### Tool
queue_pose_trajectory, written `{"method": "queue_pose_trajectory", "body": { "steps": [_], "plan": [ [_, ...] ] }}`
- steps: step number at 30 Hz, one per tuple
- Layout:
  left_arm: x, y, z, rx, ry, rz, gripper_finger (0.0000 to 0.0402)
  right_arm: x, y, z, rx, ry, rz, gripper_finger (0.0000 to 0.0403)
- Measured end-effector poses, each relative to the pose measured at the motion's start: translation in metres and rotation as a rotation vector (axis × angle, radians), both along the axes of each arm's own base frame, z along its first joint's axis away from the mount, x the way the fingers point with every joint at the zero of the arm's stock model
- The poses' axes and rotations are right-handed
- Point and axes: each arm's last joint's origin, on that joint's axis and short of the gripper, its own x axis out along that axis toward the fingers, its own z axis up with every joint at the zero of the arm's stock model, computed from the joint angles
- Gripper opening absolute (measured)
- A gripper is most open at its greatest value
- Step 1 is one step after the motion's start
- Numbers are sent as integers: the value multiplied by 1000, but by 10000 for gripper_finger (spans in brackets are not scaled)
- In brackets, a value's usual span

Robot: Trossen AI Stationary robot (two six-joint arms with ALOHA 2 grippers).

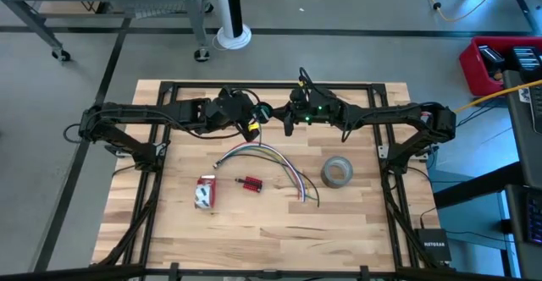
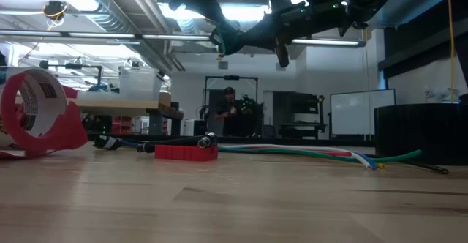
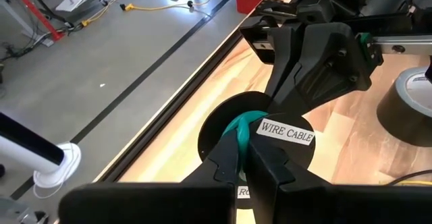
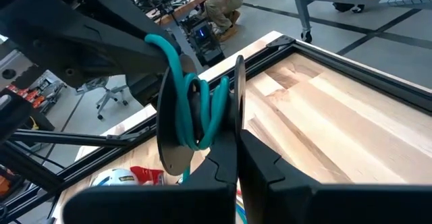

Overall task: Coil cords
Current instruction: Coil the green wire onto the black spool

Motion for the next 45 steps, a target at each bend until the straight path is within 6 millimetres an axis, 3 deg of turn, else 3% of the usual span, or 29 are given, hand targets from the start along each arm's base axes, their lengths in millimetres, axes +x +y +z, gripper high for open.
{"method": "queue_pose_trajectory", "body": {
  "steps": [23,33,45],
  "plan": [
    [0,0,0,-39,-35,29,2,0,0,0,0,0,-1,1],
    [-14,-1,9,-56,-44,35,1,0,0,2,-5,-21,7,1],
    [-20,-2,4,-67,39,30,0,0,1,2,1,-19,30,1]
  ]
}}
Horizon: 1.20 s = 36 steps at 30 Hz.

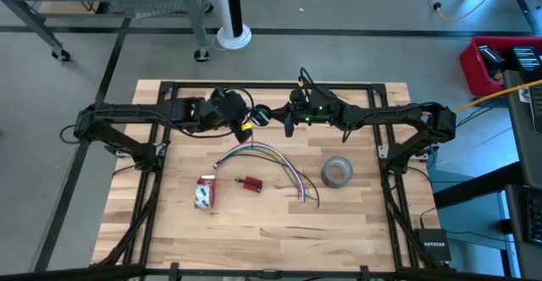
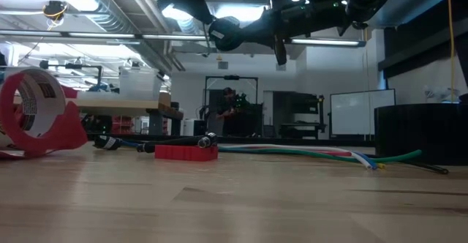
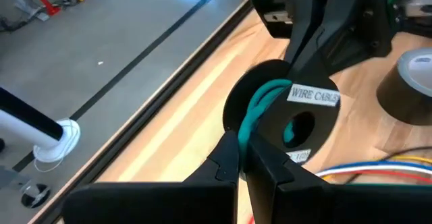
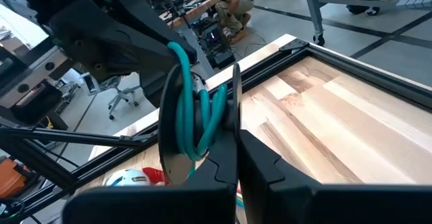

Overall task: Coil cords
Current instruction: Coil the green wire onto the black spool

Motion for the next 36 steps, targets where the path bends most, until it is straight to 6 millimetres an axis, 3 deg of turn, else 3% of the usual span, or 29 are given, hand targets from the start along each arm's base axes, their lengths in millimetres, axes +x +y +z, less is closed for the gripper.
{"method": "queue_pose_trajectory", "body": {
  "steps": [24,36],
  "plan": [
    [-6,-1,-3,34,112,-48,26,0,-1,1,-7,-21,-7,1],
    [-11,-1,-9,-59,109,25,29,0,-1,2,-11,-34,-6,1]
  ]
}}
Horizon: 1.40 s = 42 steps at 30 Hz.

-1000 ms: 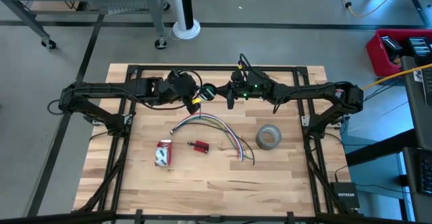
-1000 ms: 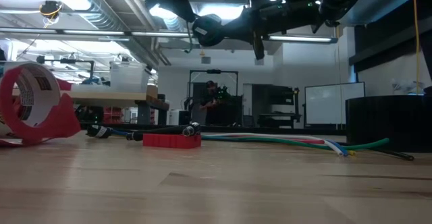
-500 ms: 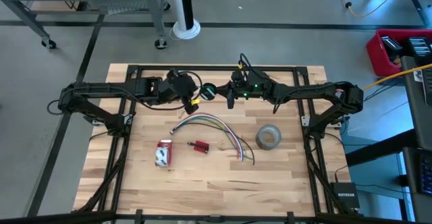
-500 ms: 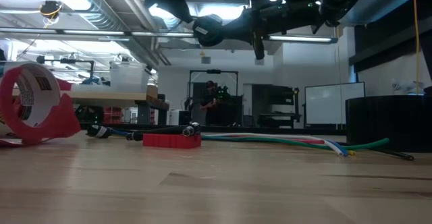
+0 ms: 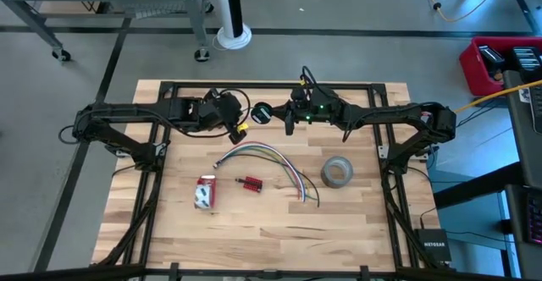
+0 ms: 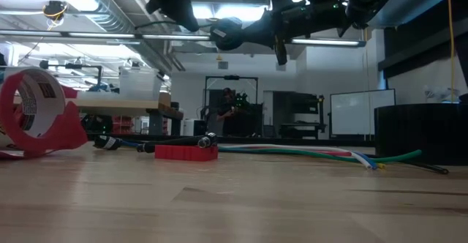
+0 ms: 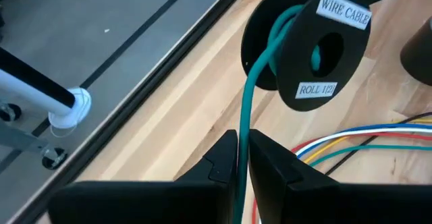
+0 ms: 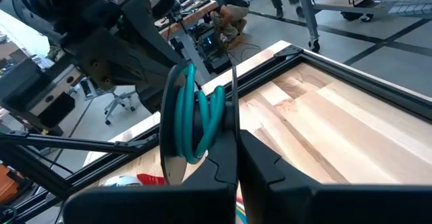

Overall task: Coil cords
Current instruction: Coil the green wire onto the black spool

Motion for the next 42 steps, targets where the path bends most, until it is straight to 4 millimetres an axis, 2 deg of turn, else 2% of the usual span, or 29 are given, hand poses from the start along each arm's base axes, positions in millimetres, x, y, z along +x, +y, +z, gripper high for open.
{"method": "queue_pose_trajectory", "body": {
  "steps": [9,13,23,36,42],
  "plan": [
    [0,-6,-13,-48,2,30,29,0,0,1,-6,-10,-15,1],
    [0,-9,-23,-56,-5,58,11,1,0,4,-15,-36,-15,1],
    [7,-18,-44,-56,-102,73,4,1,0,5,-19,-53,-11,1],
    [14,-18,-44,-63,-196,100,2,1,-1,8,-22,-70,-55,1],
    [28,-18,-55,-57,-191,102,2,1,-1,9,-26,-83,-52,1]
  ]
}}
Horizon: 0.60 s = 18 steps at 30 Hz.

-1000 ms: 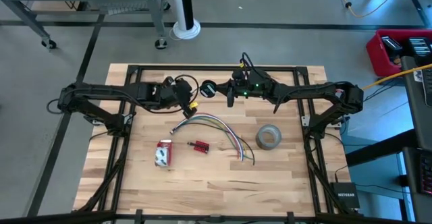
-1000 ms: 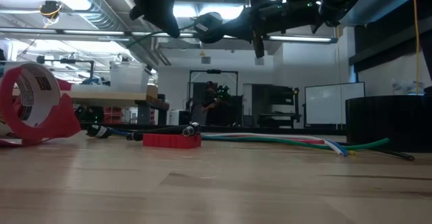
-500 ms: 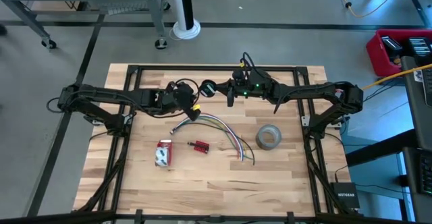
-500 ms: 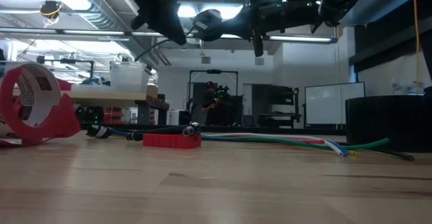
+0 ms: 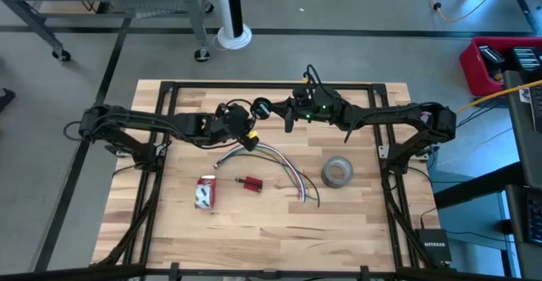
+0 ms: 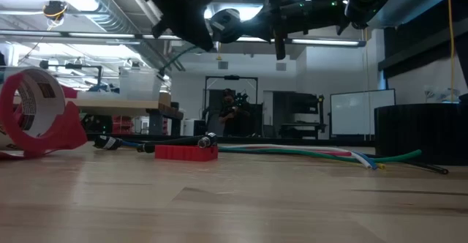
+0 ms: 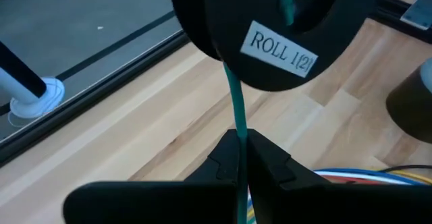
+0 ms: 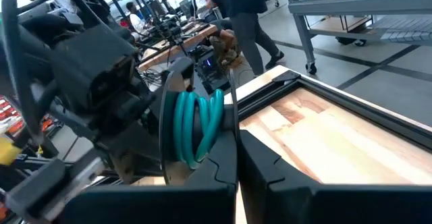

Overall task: Coil cords
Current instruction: Coil the green wire onto the black spool

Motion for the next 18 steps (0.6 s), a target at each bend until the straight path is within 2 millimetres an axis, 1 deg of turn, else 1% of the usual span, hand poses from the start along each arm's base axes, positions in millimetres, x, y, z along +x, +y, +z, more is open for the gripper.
{"method": "queue_pose_trajectory", "body": {
  "steps": [5,12,18],
  "plan": [
    [12,-1,-11,-1,6,-1,2,0,0,0,1,4,-9,1],
    [28,-7,-18,16,-53,-35,2,0,-1,1,-5,-8,-27,1],
    [31,-8,-19,10,-81,-40,4,0,-1,2,-7,-15,-29,1]
  ]
}}
